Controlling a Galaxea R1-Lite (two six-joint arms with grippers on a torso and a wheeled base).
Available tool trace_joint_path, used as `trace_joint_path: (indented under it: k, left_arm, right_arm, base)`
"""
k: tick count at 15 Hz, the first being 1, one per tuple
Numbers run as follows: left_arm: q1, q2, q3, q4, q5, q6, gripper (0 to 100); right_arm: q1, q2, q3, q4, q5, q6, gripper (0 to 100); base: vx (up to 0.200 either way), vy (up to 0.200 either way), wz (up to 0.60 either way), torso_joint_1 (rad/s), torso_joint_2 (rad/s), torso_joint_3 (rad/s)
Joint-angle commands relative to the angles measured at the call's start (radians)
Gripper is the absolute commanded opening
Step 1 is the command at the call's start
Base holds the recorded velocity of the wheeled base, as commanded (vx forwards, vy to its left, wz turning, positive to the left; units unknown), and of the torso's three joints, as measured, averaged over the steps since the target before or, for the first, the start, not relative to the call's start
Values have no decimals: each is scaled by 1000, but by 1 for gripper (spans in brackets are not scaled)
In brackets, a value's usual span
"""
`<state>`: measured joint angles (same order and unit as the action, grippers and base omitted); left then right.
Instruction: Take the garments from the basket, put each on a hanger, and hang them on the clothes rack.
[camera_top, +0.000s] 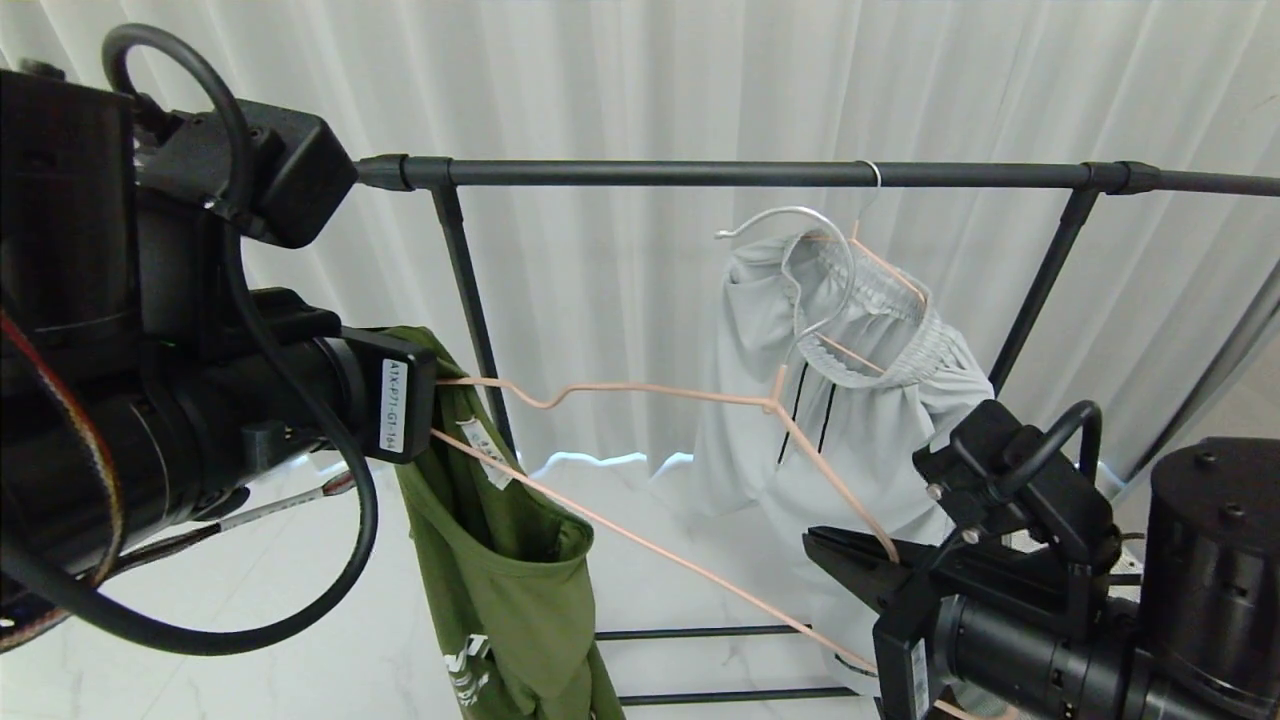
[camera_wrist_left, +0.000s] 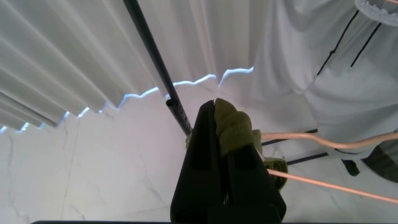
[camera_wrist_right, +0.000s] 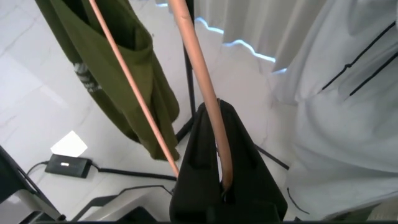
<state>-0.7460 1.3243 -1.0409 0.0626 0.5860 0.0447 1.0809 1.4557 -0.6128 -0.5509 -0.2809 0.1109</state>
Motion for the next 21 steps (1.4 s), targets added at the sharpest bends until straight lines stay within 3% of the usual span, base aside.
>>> trace_joint_path:
  k: [1, 3, 6, 13, 17, 21]
  left_arm:
    - [-7, 6, -1, 0, 0, 0, 0]
    - [-16, 6, -5, 0, -2, -5, 0]
    - [-32, 4, -19, 0, 0, -74, 0]
    - [-75, 3, -27, 0, 0, -118, 0]
    - [50, 6, -30, 6, 2, -109, 0]
    - [92, 6, -18, 8, 2, -108, 0]
  right_arm:
    - [1, 15, -27, 0, 0, 0, 0]
    - [2, 46, -47, -1, 2, 0, 0]
    - [19, 138, -76, -50, 0, 0, 0]
    - [62, 261, -147, -86, -18, 27, 0]
    - [54, 186, -84, -57, -63, 27, 0]
    - [17, 81, -21, -11, -100, 27, 0]
  base:
    - [0, 0, 0, 0, 0, 0]
    - [0, 0, 0, 0, 0, 0]
    - [0, 0, 0, 0, 0, 0]
    - [0, 0, 0, 0, 0, 0]
    - [0, 0, 0, 0, 0, 0]
    - [0, 0, 0, 0, 0, 0]
